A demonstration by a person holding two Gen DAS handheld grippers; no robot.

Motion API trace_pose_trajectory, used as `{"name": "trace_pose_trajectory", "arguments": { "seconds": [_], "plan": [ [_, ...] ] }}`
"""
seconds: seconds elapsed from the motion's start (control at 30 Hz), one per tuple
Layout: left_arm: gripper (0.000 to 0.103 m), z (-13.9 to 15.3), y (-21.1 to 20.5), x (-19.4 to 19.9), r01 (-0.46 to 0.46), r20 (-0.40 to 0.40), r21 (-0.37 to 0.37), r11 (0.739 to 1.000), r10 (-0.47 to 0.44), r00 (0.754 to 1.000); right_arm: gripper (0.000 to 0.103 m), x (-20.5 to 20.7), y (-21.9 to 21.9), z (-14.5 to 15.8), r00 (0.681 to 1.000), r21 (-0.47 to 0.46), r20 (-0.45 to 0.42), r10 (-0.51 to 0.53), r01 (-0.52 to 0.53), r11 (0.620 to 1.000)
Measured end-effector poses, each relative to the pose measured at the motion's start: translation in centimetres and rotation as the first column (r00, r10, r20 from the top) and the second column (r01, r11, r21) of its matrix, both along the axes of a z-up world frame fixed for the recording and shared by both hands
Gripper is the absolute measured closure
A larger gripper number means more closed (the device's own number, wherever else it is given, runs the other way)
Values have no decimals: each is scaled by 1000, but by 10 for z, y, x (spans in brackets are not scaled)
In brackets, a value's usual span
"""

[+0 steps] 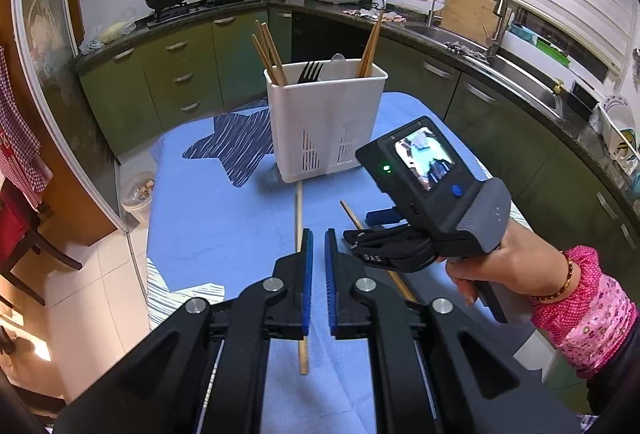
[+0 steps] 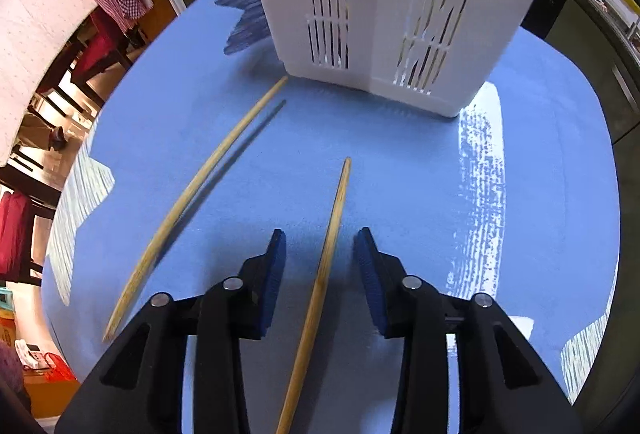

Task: Organize utensils
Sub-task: 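Lift the chopstick with the left gripper while the right gripper grasps the last one, then raise both held chopsticks upright above the table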

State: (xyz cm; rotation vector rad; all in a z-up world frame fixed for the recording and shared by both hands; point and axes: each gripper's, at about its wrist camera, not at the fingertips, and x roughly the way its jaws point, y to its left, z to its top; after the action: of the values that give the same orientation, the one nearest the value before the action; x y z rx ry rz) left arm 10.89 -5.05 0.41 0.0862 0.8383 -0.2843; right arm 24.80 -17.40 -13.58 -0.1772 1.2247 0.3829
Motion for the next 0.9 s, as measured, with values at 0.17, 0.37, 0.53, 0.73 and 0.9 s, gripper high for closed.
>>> {"name": "trace_pose_trajectory", "arguments": {
  "seconds": [0.17, 0.37, 0.53, 0.73, 0.9],
  "plan": [
    [97, -5, 3, 4, -4, -22, -3, 1000, 4, 1000, 75, 2, 6, -3, 1000, -40, 8, 5, -4, 999],
    [97, -13, 1, 11, 4, -55, 12, 1000, -4, 998, 96, -3, 9, -3, 999, -53, 19, 30, -29, 998],
    [97, -37, -8, 40, 24, -155, 16, 1000, -22, 988, 96, -11, -7, 9, 1000, -16, 27, 15, -15, 1000],
    [96, -81, -25, 87, 62, -254, 47, 997, -48, 966, 96, -31, -51, 54, 993, 84, 113, -39, 30, 996],
    [83, -111, -36, 119, 83, -296, 99, 992, -51, 954, 96, -53, -86, 87, 982, 150, 169, -87, 62, 987]
  ]
}}
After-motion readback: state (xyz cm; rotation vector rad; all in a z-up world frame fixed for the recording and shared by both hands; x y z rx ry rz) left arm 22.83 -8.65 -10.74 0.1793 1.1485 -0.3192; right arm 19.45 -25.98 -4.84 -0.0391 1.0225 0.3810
